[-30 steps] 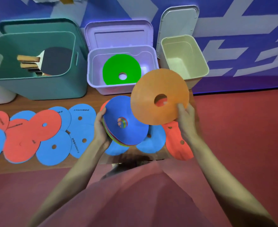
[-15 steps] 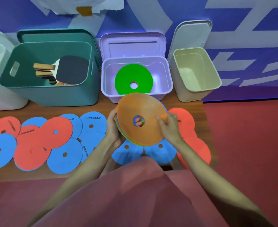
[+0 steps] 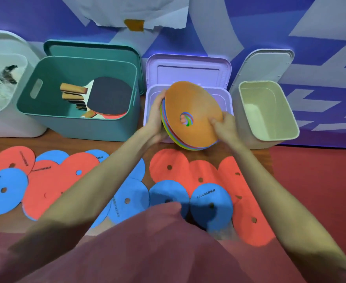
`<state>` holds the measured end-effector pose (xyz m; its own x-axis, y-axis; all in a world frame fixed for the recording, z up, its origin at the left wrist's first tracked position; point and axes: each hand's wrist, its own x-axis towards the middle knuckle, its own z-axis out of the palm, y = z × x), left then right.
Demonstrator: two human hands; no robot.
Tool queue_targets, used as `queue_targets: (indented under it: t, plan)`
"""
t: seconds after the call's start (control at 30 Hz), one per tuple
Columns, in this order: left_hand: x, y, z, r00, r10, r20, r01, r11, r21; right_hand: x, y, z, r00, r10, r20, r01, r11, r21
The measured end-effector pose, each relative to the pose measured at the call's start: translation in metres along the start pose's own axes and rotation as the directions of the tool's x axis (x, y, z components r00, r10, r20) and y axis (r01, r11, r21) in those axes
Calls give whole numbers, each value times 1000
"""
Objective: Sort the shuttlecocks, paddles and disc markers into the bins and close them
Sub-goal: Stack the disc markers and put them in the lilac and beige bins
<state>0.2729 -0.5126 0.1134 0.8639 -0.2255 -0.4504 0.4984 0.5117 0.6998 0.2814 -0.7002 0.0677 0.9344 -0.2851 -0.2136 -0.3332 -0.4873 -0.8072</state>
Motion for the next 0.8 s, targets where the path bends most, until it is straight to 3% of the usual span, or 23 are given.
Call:
queue_targets:
  t: [0.07,0.13,0.23,0.33,0.4,0.6,0.8]
  plan:
    - [26,14,-2,1000,11,-12,-9,991,133,23,-10,5,1000,-16,-23,16,1000,-2]
    - [50,22,-11,997,21,-79,10,926,377,42,-14,12,998,-51,-44,50,999,-18]
    - [79,23,-32,982,101,-158,51,666,744,65,-9,26,997,-50,-51,46,996,-82]
    - [92,19,-44,978,140,-152,101,316,943,78,5,43,1000,-25,7,26,983,-181]
    - [99,14,-54,978,151,-147,122,162,979,81,14,51,998,-31,63,48,957,-285]
    - [117,-4,-69,972,204,-121,130,-32,991,86,28,67,994,-46,98,85,889,-449]
    - [127,-15,-69,979,157,-127,167,-279,946,88,34,69,993,-30,113,92,803,-589]
